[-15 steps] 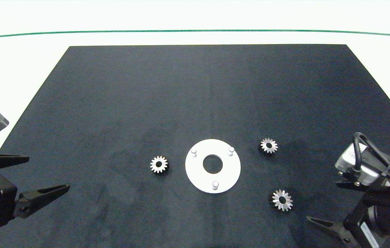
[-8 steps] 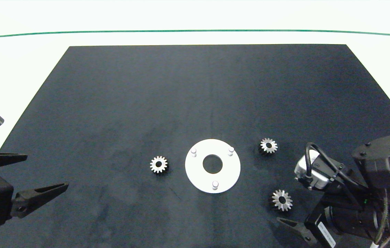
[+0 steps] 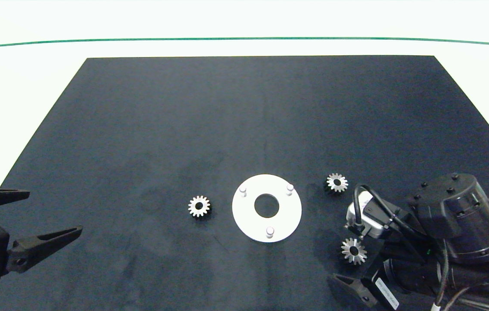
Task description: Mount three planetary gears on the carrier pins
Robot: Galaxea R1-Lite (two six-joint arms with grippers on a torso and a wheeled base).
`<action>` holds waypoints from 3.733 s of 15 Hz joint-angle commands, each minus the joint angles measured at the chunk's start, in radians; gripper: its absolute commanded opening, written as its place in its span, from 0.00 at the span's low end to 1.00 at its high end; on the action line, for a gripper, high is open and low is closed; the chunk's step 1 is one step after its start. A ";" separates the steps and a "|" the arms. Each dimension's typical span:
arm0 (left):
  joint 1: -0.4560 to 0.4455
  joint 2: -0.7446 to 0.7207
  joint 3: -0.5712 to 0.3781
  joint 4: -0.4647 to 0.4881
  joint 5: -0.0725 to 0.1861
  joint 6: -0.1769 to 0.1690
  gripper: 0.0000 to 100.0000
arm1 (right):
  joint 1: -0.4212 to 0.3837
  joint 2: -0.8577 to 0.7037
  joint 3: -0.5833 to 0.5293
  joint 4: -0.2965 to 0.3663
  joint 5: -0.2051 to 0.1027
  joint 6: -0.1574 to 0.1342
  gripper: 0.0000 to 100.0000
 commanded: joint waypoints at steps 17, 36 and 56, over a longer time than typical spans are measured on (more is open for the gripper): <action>0.003 -0.003 0.000 0.002 0.000 0.002 1.00 | -0.027 0.042 -0.009 -0.024 -0.003 -0.003 0.73; 0.006 -0.006 0.000 0.002 0.000 0.003 1.00 | -0.037 0.056 -0.009 -0.024 -0.003 -0.001 0.36; 0.008 -0.011 -0.003 0.000 0.000 0.005 1.00 | -0.030 0.036 -0.015 -0.018 -0.001 -0.001 0.04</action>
